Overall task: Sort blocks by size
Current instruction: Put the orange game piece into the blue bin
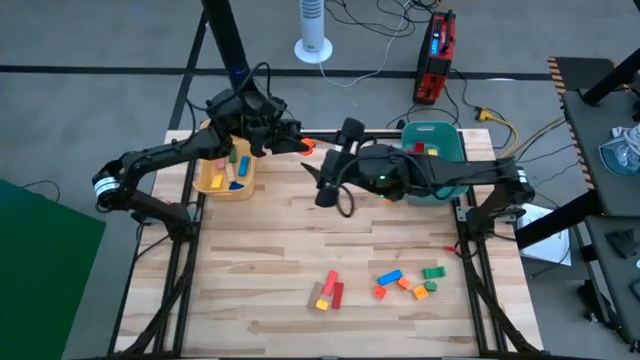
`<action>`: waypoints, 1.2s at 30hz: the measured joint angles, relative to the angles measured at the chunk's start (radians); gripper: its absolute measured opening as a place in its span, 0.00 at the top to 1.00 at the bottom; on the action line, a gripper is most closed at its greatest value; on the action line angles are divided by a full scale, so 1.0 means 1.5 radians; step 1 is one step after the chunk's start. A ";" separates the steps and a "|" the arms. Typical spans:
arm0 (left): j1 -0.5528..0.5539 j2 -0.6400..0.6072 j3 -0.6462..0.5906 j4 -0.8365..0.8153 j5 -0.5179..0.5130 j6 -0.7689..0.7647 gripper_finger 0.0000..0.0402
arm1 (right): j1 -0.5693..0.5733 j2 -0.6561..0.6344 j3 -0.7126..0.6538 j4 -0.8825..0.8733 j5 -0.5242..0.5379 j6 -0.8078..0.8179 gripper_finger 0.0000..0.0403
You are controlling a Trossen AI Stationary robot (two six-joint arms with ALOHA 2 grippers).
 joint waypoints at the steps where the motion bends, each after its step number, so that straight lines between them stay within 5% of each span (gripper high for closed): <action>1: 0.000 0.000 0.000 0.000 0.001 -0.003 0.70 | 0.000 0.012 0.014 0.000 0.014 -0.004 0.31; 14: -0.003 -0.007 0.047 0.020 0.053 -0.044 0.70 | -0.009 0.077 0.106 -0.038 0.058 -0.008 0.26; 36: -0.007 0.013 0.058 0.016 0.057 -0.026 0.64 | -0.011 0.068 0.109 -0.033 0.004 -0.062 0.57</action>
